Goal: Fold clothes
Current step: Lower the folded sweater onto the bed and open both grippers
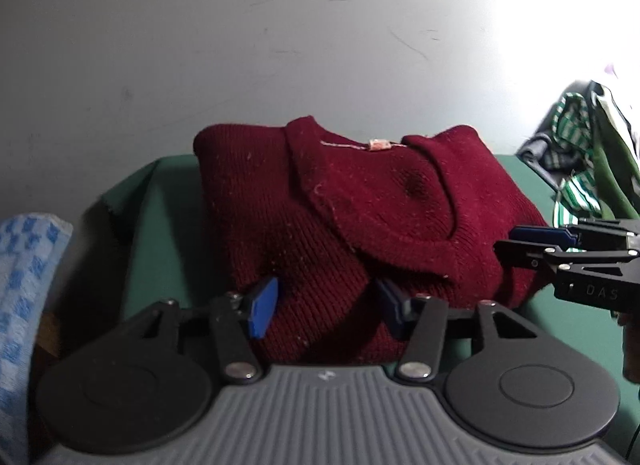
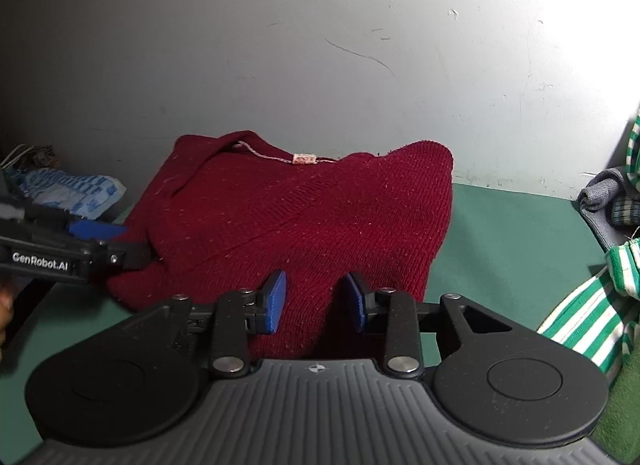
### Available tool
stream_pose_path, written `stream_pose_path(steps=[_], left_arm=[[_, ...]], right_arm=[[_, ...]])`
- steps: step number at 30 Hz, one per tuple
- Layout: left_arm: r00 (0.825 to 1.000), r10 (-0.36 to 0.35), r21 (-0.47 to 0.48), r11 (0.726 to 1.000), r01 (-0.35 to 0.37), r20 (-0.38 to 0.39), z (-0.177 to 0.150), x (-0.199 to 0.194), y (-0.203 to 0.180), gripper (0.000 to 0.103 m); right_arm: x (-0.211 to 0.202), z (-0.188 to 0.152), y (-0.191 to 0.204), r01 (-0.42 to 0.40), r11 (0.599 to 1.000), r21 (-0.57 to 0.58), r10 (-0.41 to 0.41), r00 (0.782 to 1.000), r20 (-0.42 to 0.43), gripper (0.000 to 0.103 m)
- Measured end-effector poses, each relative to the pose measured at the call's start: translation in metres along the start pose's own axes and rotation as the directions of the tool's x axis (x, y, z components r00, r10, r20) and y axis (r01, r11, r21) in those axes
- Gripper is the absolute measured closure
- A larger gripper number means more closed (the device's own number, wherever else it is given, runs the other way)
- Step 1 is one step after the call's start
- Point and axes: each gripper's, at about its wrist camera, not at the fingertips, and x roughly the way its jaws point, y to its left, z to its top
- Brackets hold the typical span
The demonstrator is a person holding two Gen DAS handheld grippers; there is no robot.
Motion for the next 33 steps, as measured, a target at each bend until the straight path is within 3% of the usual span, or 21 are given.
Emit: stream_pose_path(steps=[3, 6, 10, 13, 17, 20, 23, 27, 33], left_arm=[[1.000, 0.020, 0.027, 0.999, -0.020, -0.001, 0.004, 0.004, -0.001, 0.030], [1.000, -0.003, 0.022, 1.000, 0.002, 0.005, 0.005, -0.012, 0.000, 0.041], [0.999, -0.022, 0.022, 1.000, 0.022, 0.035, -0.006, -0.036, -0.005, 0.044], [1.000, 0.026, 0.057, 0.998, -0.026, 0.006, -0.010, -0.020, -0.015, 0.043], [0.998, 0.068, 0.050, 0.996, -0.068, 0.002, -0.008, -0.007, -0.019, 0.031], [0.996, 0.085, 0.040, 0.996, -0.085, -0.007, -0.004, -0.013, -0.021, 0.034], [0.992, 0.129, 0.040, 0.991, -0.129, 0.010, -0.007, -0.034, -0.027, 0.041], [0.980, 0.194, 0.001, 0.981, -0.195, -0.033, -0.022, -0.052, -0.037, 0.040], [0.961, 0.265, -0.065, 0.961, -0.270, -0.075, -0.053, -0.070, -0.066, 0.026]], right_arm=[[0.002, 0.005, -0.003, -0.004, 0.999, 0.032, 0.004, 1.000, 0.006, 0.068], [-0.018, 0.006, -0.006, -0.023, 0.997, 0.078, 0.021, 0.999, 0.031, 0.069], [-0.042, -0.008, 0.000, -0.049, 0.998, 0.042, 0.047, 0.998, 0.046, 0.069], [-0.031, -0.008, 0.001, -0.025, 0.999, 0.027, 0.024, 0.999, 0.027, 0.069], [-0.008, 0.004, 0.000, -0.005, 0.999, 0.048, 0.005, 1.000, 0.000, 0.069], [-0.011, 0.013, 0.000, -0.002, 0.998, 0.065, 0.002, 1.000, -0.003, 0.068], [-0.042, 0.005, 0.000, -0.067, 0.995, 0.080, 0.065, 0.997, 0.037, 0.067], [-0.065, -0.023, 0.006, -0.018, 1.000, 0.016, 0.018, 1.000, -0.009, 0.071], [-0.109, -0.068, 0.005, 0.065, 0.992, 0.106, -0.062, 0.998, -0.033, 0.065]])
